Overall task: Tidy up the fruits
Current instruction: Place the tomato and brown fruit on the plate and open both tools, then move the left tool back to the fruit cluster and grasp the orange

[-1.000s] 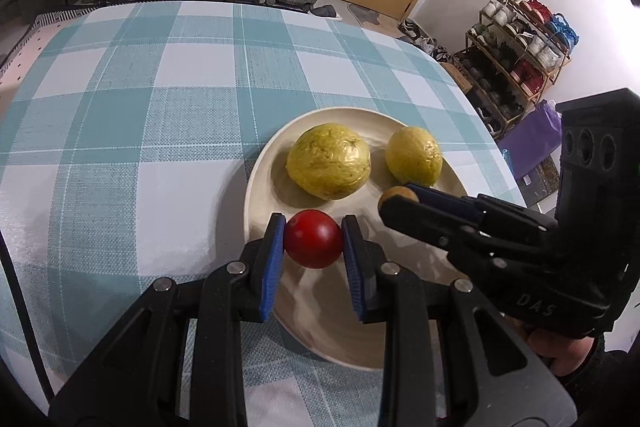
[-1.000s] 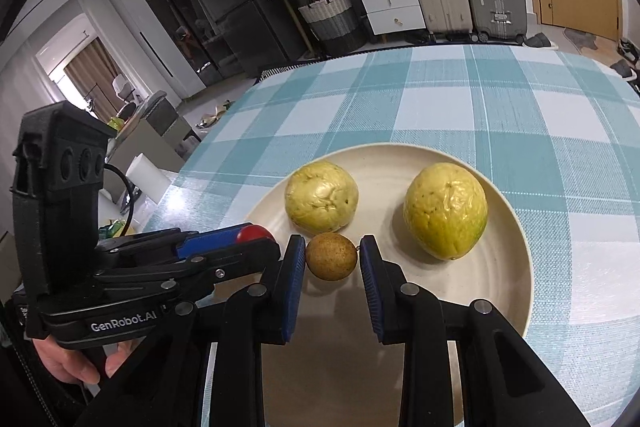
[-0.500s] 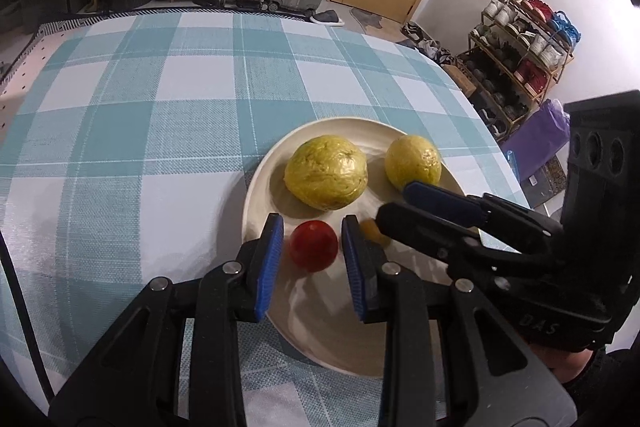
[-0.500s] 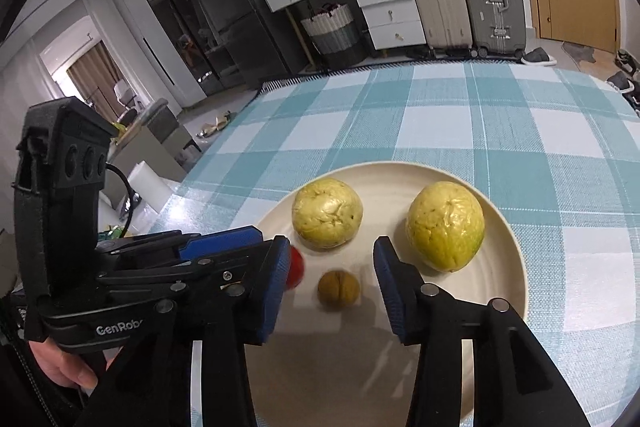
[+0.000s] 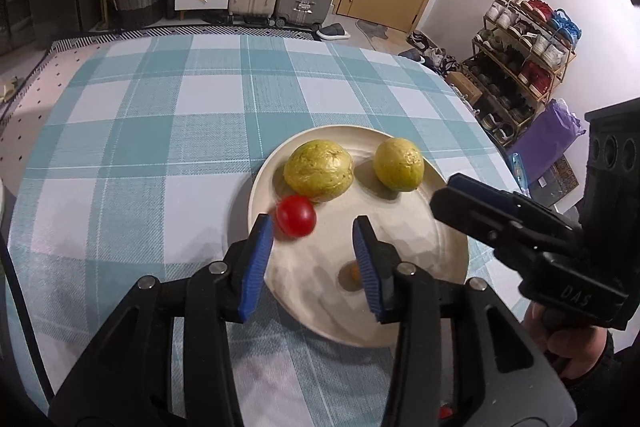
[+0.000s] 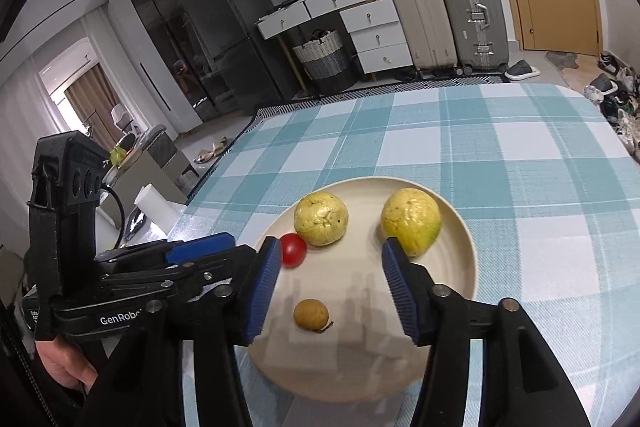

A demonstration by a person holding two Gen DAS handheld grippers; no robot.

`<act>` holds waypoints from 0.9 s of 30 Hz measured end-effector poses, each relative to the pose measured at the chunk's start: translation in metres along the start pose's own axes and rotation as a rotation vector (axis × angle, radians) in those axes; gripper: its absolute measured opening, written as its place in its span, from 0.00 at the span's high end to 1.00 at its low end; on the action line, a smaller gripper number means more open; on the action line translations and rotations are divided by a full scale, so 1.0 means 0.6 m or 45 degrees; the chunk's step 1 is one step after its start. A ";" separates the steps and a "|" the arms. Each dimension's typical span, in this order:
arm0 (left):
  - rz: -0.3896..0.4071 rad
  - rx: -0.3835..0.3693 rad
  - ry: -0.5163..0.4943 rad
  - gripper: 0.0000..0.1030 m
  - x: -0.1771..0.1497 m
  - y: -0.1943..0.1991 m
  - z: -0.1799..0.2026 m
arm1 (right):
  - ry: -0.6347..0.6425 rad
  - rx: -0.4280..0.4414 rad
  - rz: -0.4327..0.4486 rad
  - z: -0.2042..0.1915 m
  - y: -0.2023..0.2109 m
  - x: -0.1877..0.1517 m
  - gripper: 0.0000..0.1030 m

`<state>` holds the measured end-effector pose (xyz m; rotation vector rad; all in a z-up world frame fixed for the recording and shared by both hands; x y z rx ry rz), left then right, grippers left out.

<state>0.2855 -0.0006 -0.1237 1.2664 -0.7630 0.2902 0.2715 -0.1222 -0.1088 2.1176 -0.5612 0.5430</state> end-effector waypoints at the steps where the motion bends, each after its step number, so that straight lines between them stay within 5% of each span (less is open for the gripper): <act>1: 0.004 0.005 -0.003 0.61 -0.002 0.006 0.002 | 0.002 -0.009 0.007 0.000 0.007 -0.002 0.42; 6: 0.028 0.054 -0.018 0.55 -0.015 0.045 0.013 | 0.027 -0.055 0.040 -0.005 0.041 -0.016 0.41; 13: 0.062 0.120 -0.033 0.37 -0.042 0.099 0.036 | 0.086 -0.097 0.126 -0.025 0.101 -0.045 0.19; 27: 0.088 0.158 -0.061 0.17 -0.124 0.180 0.105 | 0.134 -0.205 0.199 -0.037 0.185 -0.107 0.06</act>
Point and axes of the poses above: each gripper's, at about its wrist camera, not at the fingertips, and y roughly against the way its jaws point, z to its right, x to its top, the point moved 7 cm from there along -y, roughly the way its jaws point, and after that the axes turned 15 degrees about -y, right-handed, at the moved point
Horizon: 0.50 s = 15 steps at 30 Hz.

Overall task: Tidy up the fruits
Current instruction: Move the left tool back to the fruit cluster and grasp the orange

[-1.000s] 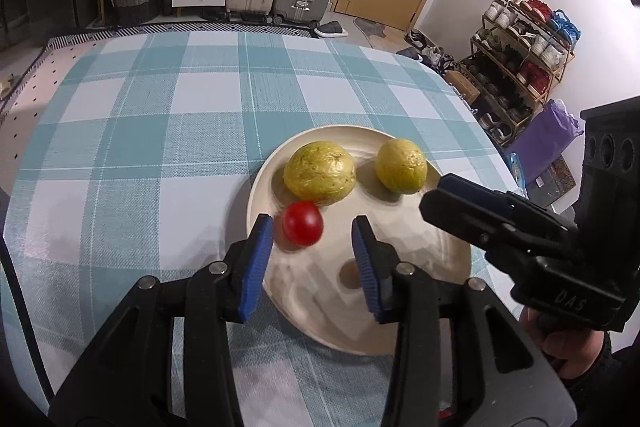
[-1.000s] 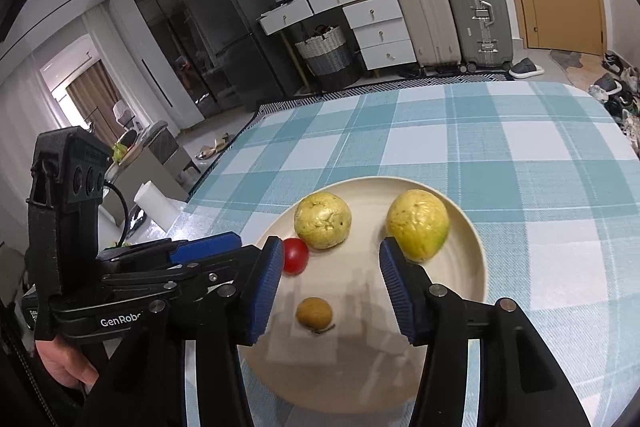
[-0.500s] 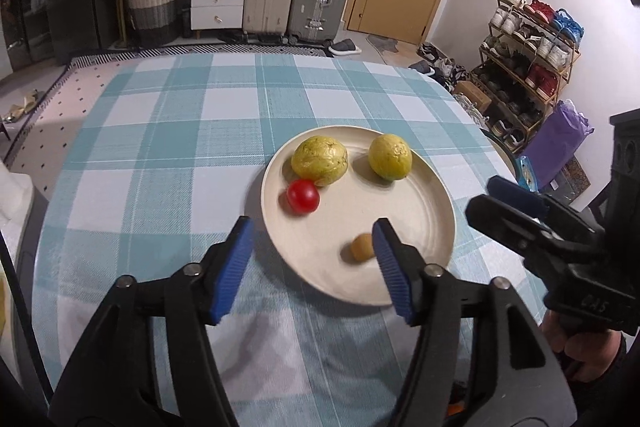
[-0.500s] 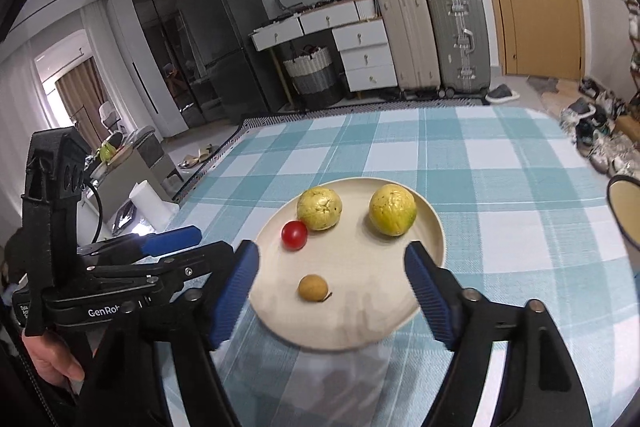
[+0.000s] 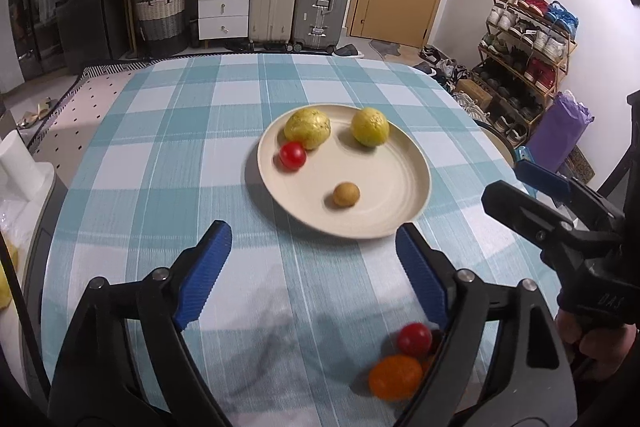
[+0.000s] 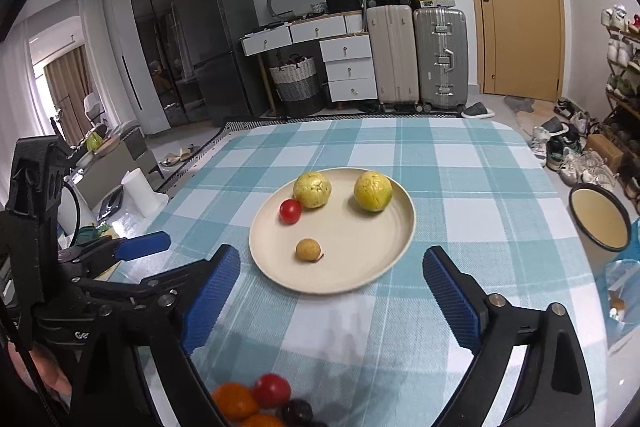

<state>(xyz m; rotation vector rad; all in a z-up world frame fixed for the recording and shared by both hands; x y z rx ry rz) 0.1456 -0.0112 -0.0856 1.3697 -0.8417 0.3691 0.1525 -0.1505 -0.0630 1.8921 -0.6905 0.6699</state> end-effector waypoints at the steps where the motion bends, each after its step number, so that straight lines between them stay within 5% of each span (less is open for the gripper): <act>1: -0.001 -0.004 -0.001 0.15 -0.004 0.004 0.004 | 0.001 -0.004 0.006 0.000 0.006 -0.003 0.05; 8: -0.010 -0.018 -0.028 0.02 -0.044 0.029 0.034 | 0.005 -0.034 0.017 0.005 0.035 -0.027 0.03; 15: -0.029 -0.055 -0.017 0.01 -0.082 0.046 0.049 | -0.017 -0.042 0.003 0.022 0.056 -0.054 0.02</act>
Point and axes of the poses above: each gripper's, at about its wrist camera, not at the fingertips, and y roughly against the way its jaws point, z to its right, x to its top, the point moved 7 cm from there along -y, roughly the way its jaws point, and after that the axes turned 15 degrees about -y, right-handed, at the moved point
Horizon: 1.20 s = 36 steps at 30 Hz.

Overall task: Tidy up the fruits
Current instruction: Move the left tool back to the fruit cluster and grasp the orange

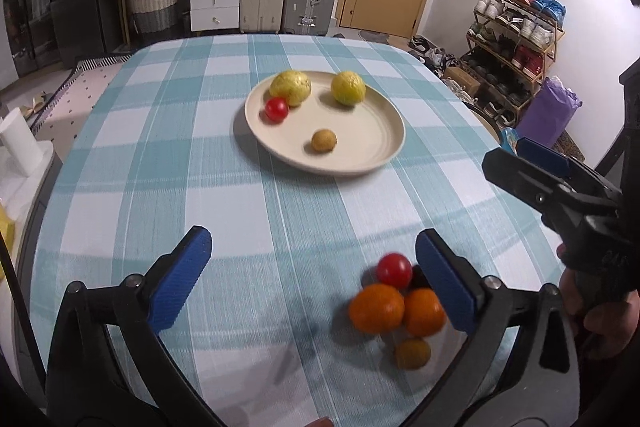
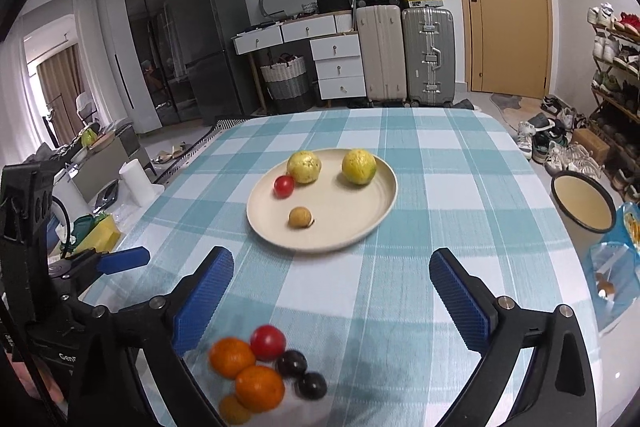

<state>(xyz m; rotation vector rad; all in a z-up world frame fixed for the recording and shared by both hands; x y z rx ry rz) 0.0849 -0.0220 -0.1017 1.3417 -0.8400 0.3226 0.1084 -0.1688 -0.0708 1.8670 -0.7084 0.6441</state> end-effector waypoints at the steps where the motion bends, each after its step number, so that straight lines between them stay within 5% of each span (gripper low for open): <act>1: -0.009 -0.013 0.003 0.01 -0.008 0.000 0.003 | -0.005 -0.002 -0.003 0.003 0.002 -0.004 0.02; 18: -0.115 -0.197 0.017 0.05 -0.081 -0.045 0.039 | -0.083 -0.022 -0.094 0.046 0.005 -0.066 0.02; 36: -0.105 -0.511 0.130 0.65 -0.089 -0.079 0.053 | -0.117 -0.004 -0.131 0.057 -0.002 -0.078 0.02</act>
Point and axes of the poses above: each gripper's, at about its wrist camera, not at the fingertips, and y roughly against the way its jaws point, z to its right, x to its top, the point moved 7 cm from there along -y, roughly the way its jaws point, and after that the axes turned 15 degrees about -y, right-handed, at the moved point
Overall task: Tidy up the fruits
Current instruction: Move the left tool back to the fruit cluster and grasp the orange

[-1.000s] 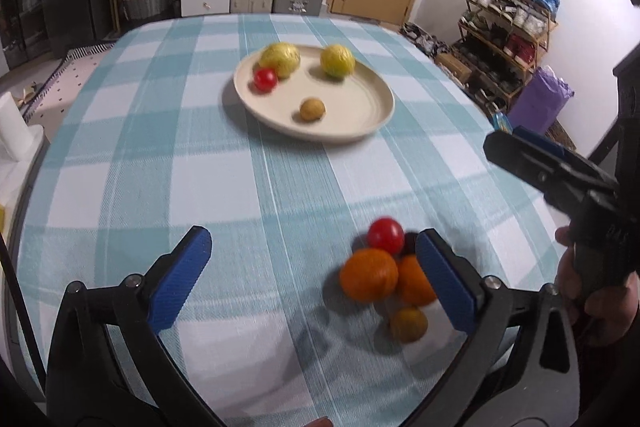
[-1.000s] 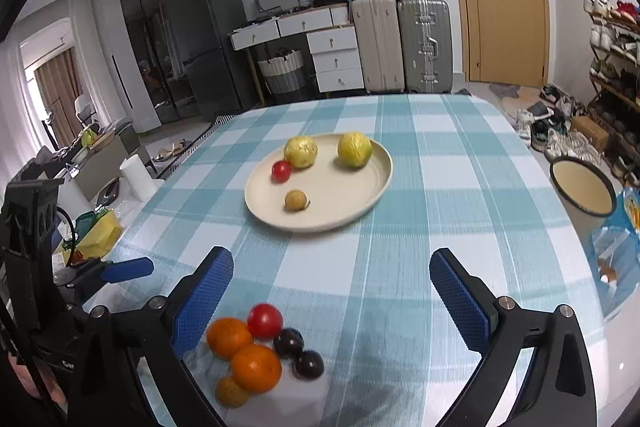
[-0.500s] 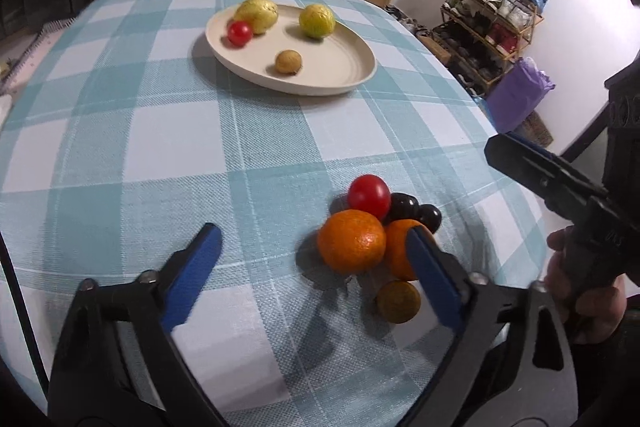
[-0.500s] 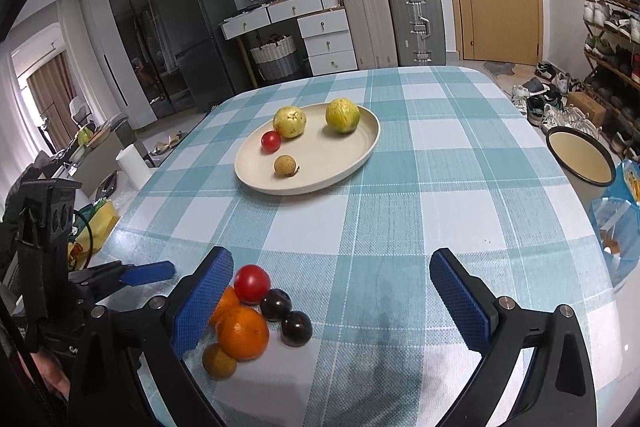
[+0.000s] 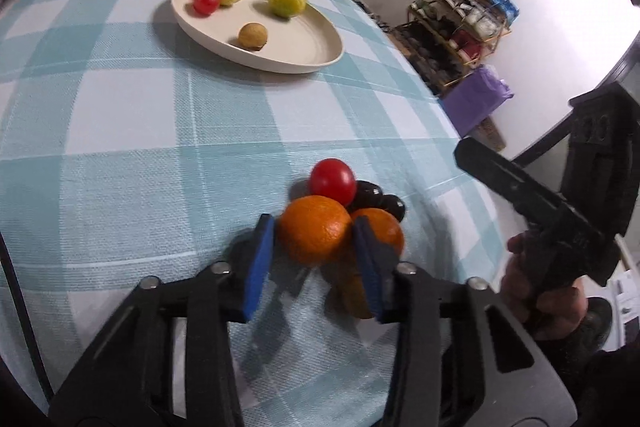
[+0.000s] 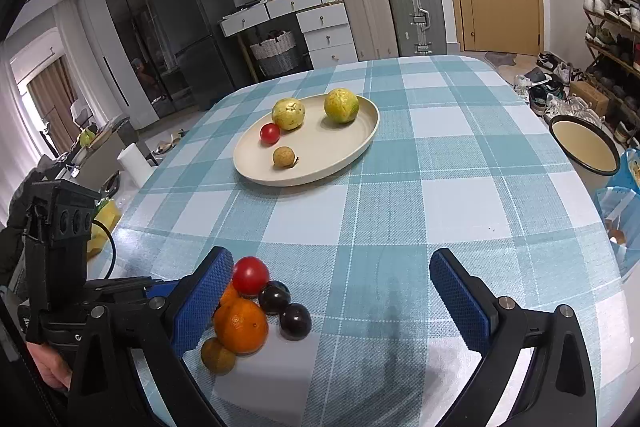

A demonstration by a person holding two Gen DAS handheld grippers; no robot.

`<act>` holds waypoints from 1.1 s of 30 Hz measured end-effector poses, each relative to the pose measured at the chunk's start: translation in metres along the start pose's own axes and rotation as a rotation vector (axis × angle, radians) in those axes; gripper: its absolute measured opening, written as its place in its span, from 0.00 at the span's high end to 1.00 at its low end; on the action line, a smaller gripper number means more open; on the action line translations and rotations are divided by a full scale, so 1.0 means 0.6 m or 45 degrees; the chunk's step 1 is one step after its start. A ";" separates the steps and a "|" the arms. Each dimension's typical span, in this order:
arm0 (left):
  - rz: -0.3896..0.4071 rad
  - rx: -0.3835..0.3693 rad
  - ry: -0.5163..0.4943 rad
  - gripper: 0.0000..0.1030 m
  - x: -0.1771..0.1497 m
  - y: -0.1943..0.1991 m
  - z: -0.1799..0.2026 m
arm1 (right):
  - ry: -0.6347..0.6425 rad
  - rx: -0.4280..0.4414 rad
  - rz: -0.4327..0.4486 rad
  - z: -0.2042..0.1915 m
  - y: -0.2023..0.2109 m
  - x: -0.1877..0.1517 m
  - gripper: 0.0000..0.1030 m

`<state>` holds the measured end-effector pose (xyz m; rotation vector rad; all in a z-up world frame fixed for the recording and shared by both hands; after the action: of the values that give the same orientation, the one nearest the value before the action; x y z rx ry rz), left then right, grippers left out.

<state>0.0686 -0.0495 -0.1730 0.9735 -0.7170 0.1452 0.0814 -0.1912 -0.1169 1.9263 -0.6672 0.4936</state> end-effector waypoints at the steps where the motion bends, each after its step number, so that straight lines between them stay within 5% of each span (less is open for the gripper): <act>1: 0.002 -0.003 0.000 0.66 0.000 0.000 0.000 | 0.000 0.002 -0.001 0.000 0.000 -0.001 0.02; 6: 0.017 -0.041 0.040 0.67 0.000 0.000 -0.011 | -0.015 0.031 -0.021 -0.001 0.002 -0.006 0.02; 24: 0.123 0.069 0.057 0.67 0.010 0.060 -0.043 | -0.059 0.194 -0.141 -0.034 0.012 -0.090 0.03; 33: 0.154 0.071 0.052 0.67 0.001 0.084 -0.045 | -0.128 0.245 -0.227 -0.062 -0.015 -0.114 0.17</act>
<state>0.0613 0.0008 -0.1471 0.9781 -0.7375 0.2916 0.0329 -0.1380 -0.1484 2.1811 -0.5205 0.3616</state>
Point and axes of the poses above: each gripper's, at about its wrist camera, not at the fingertips, and y roughly against the way its jaws point, z to its right, x to its top, the point moved 7 cm from there along -y, roughly the way its jaws point, and after that the axes turned 15 degrees about -y, right-handed, at the moved point
